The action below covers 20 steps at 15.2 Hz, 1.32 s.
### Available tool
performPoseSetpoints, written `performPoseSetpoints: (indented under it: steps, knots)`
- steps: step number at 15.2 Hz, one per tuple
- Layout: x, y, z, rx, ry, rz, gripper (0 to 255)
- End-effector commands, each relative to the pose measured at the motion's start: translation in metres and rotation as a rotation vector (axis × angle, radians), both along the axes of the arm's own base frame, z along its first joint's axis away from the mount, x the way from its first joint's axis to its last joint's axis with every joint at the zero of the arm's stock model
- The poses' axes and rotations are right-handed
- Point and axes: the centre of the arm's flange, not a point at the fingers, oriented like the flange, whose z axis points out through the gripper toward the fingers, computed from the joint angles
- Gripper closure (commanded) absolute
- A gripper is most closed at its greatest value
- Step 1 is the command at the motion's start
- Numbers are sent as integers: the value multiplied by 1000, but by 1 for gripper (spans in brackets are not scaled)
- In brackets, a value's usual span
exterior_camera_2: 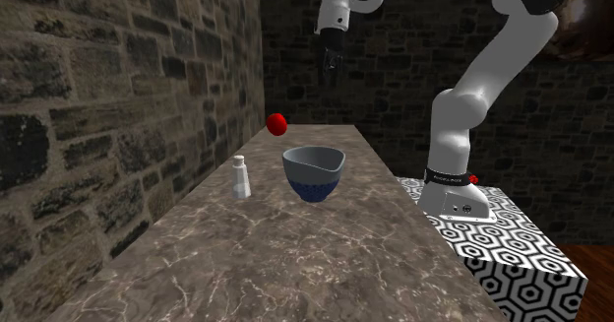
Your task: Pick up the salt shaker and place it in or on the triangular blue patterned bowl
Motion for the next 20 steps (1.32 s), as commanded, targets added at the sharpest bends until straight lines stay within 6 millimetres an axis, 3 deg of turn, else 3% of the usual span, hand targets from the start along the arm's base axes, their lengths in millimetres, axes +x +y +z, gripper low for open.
performPoseSetpoints:
  steps: [1,20]
  knots:
    - [13,23,-13,0,2,-5,0]
    - [151,203,-126,-8,25,-41,0]
